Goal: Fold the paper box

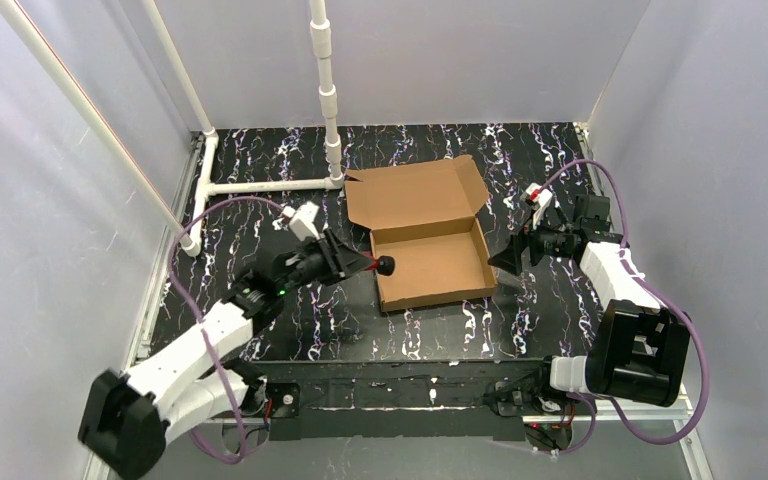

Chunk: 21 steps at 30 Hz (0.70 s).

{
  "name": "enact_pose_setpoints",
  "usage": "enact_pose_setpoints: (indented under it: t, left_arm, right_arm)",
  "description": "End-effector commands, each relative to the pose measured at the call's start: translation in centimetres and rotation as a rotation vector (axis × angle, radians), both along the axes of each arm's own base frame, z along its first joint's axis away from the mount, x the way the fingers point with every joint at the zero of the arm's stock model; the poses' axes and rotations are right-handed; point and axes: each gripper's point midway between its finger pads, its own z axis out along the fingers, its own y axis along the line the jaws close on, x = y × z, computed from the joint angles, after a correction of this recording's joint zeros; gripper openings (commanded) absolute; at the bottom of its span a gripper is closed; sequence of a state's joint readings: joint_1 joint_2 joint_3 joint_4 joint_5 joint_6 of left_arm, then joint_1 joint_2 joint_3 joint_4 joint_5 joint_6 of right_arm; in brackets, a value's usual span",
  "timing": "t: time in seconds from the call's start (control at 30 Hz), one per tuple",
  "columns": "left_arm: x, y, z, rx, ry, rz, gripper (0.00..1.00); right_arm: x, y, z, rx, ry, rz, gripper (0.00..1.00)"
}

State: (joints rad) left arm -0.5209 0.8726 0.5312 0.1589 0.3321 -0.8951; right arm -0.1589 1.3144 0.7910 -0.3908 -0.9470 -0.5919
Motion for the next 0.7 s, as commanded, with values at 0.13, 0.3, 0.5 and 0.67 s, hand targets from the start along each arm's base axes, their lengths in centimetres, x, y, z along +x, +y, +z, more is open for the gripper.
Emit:
enact_pose_setpoints:
  t: [0.13, 0.3, 0.5, 0.67]
  left_arm:
    - [4.8, -8.4, 0.6, 0.035, 0.007, 0.010, 0.00]
    - [6.7, -12.5, -2.5, 0.101, 0.065, -0.019, 0.00]
    - [7.9, -15.4, -6.7, 0.143, 0.155, -0.053, 0.00]
    - [8.1, -15.6, -8.9, 0.182, 0.184, -0.056, 0.07]
  right_arm:
    - [0.6, -0.2, 2.0, 0.018, -0.068, 0.012, 0.98]
    - [0.6, -0.3, 2.2, 0.023, -0.072, 0.008, 0.98]
    - [0.6, -0.4, 2.2, 0.025, -0.068, 0.006, 0.98]
    - [0.6, -0.4, 2.2, 0.026, -0.069, 0.007, 0.98]
